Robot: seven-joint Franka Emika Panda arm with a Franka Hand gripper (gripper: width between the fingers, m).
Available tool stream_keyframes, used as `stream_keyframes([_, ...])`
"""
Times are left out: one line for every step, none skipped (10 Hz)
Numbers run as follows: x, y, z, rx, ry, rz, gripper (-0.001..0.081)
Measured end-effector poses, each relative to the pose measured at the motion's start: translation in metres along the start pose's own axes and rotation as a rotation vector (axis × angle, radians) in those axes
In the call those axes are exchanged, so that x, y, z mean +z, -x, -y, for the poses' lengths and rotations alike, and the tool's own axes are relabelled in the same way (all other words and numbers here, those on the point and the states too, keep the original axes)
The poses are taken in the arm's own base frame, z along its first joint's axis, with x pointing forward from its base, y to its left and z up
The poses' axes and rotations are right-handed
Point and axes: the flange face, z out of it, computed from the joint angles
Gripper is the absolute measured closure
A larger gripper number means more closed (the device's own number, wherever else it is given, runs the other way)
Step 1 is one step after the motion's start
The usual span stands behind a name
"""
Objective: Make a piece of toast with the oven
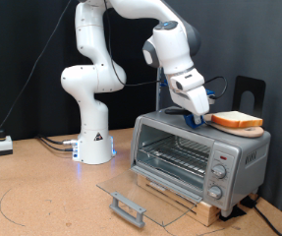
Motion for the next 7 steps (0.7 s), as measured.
stream_keyframes([0.003,-0.006,0.003,0.005,0.000,-0.004,0.0394])
stream_keyframes([0.005,-0.011,0.006,0.010,-0.004,-0.005,0.0394])
stream_keyframes([0.007,-0.016,0.007,0.013,-0.010,-0.005,0.0394])
stream_keyframes([0.009,-0.020,0.008,0.015,-0.015,-0.003,0.0394])
stream_keyframes([0.010,-0.022,0.007,0.015,-0.012,-0.011,0.0394])
stream_keyframes([0.010,-0.025,0.005,0.021,-0.002,-0.043,0.0394])
stream_keyframes([0.008,-0.028,0.003,0.021,0.010,-0.085,0.0394])
